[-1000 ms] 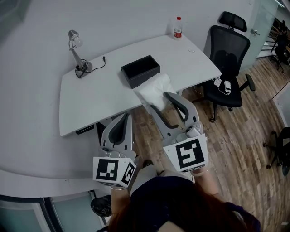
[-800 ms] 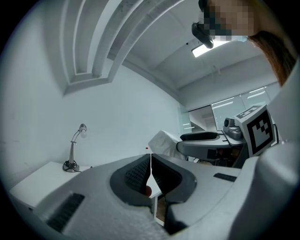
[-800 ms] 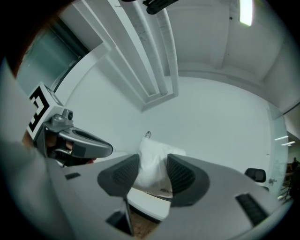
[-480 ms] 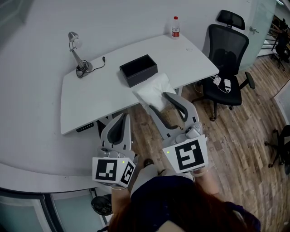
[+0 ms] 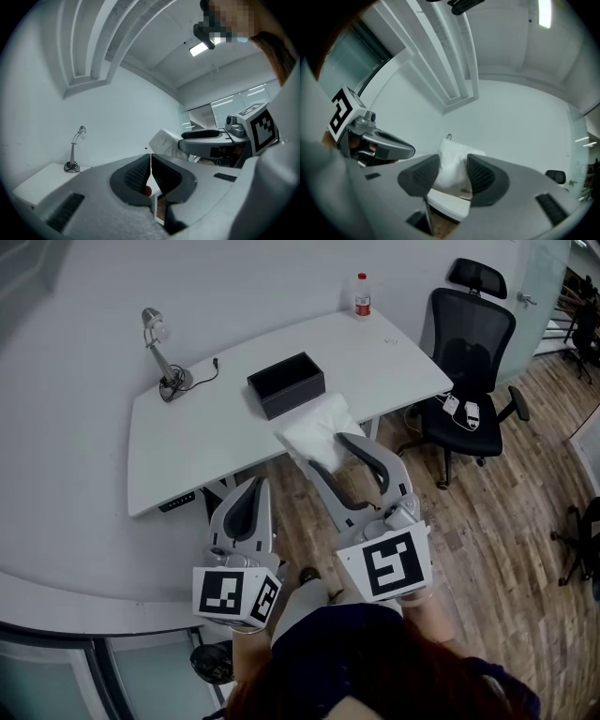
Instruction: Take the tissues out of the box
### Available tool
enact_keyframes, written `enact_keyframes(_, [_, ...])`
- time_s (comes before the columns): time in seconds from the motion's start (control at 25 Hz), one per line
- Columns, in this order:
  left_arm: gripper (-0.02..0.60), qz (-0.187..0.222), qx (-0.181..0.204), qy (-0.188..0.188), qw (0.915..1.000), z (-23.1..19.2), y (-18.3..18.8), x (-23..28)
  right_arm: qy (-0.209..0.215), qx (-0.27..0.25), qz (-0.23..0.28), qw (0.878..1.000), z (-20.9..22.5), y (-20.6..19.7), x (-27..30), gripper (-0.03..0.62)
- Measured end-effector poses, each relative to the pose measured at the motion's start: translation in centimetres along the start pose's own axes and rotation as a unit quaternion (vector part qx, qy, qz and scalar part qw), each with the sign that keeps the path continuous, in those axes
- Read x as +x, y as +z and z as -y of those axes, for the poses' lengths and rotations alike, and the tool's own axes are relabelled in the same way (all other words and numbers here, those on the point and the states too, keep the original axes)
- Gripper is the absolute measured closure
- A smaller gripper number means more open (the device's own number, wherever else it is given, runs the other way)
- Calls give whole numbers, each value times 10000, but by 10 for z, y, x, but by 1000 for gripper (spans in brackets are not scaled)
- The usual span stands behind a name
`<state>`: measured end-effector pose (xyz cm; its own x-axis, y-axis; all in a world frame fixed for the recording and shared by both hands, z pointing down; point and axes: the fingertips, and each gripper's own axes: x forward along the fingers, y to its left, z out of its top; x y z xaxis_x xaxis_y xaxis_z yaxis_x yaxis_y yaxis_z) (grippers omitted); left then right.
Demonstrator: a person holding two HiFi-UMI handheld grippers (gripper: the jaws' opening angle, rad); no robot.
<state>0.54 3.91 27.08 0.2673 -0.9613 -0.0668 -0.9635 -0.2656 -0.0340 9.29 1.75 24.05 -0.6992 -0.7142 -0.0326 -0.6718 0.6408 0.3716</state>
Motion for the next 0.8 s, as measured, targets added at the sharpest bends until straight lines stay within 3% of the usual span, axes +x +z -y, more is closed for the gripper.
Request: enact_keyframes(0.8, [555, -111, -4, 28, 9999, -6, -7, 4, 2, 79, 15, 10000, 1, -4, 8, 396])
